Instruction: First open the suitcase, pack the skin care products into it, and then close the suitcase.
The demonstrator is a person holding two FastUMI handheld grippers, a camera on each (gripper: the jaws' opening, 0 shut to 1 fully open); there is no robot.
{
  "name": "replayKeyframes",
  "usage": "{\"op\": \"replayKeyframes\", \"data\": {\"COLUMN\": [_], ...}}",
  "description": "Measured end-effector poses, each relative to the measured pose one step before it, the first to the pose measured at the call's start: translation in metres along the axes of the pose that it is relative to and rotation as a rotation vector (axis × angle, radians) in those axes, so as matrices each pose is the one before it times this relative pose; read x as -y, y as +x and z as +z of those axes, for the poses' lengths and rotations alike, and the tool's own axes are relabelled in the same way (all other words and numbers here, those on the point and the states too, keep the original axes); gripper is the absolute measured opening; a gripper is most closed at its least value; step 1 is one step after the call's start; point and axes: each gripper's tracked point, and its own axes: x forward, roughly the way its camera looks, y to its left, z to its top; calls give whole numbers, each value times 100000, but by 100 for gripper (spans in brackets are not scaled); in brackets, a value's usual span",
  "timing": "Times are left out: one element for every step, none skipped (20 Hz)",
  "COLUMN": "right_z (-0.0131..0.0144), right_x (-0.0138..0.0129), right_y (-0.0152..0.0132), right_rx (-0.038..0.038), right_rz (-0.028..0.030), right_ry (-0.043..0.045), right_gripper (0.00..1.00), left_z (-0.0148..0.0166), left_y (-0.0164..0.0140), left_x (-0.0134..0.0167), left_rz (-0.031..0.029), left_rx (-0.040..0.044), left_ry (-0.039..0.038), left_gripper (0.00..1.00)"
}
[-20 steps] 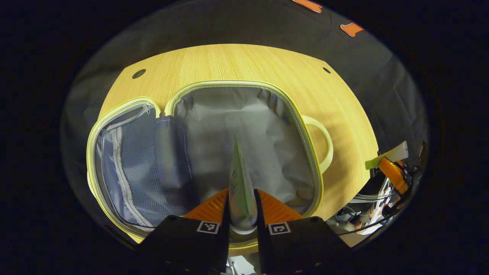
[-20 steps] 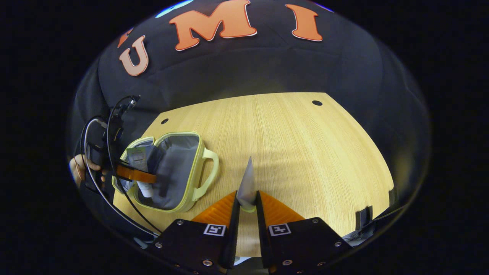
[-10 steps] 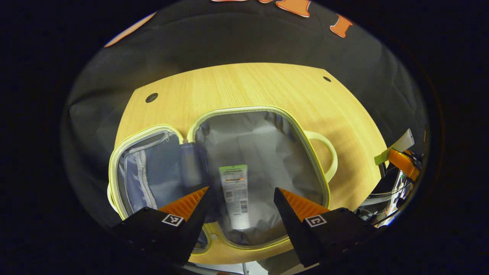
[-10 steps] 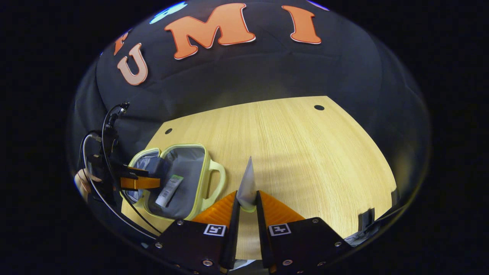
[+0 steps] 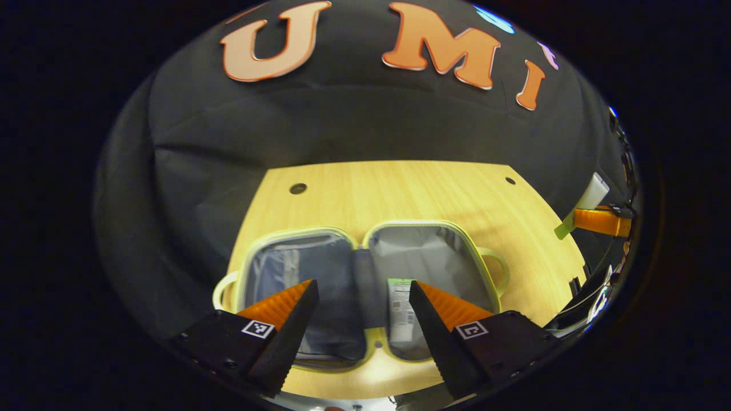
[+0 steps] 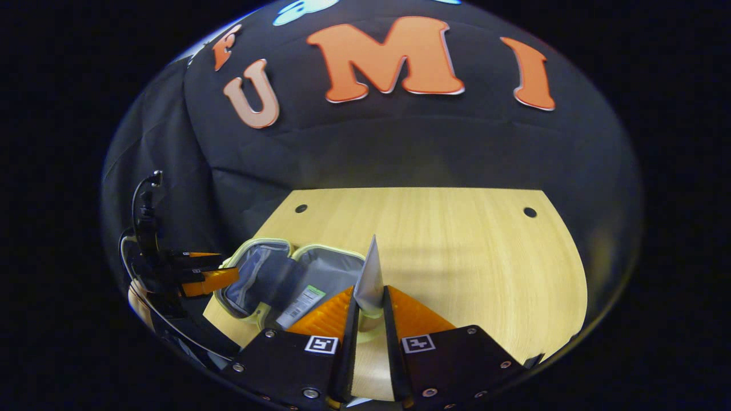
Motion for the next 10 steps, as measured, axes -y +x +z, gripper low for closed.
{"op": "replayKeyframes", "data": {"right_z": [424, 307, 150, -130, -207, -643, -922, -1078, -1220, -1390], "right_x": [-1616, -1639, -1483, -1410, -1171, -1120, -792, -458, -197, 37], "right_y": [520, 499, 753, 759, 650, 994, 868, 1331, 1284, 1291], "right_rx": [-1131, -1150, -1365, -2364, -2562, -3718, -4649, -4883, -4603, -4917], "right_rz": [3311, 3064, 2540, 2416, 2357, 2193, 1946, 799, 791, -1133], "right_ry": [-1241, -1125, -1392, -2019, -1873, -942, 29, 874, 107, -559], "right_gripper": [27, 27, 27, 27, 27, 27, 27, 27, 27, 27], "left_z": [330, 717, 668, 364, 458, 110, 256, 131, 62, -144], "left_y": [-1401, -1706, -1606, -1331, -970, -805, -589, -603, -712, -538], "left_x": [-1068, -1195, -1251, -1474, -1315, -1311, -1106, -615, -733, -690], "left_rz": [1451, 1715, 1640, 2037, 1956, 1883, 1465, 1154, 1326, 1072], "left_rx": [3841, 4085, 3486, 3282, 2506, 2242, 2120, 1665, 814, 756], "left_ry": [-1414, -1515, -1648, -1200, -609, -234, -271, -429, -893, -875], "left_gripper": [99, 99, 99, 99, 99, 99, 99, 99, 99, 98]}}
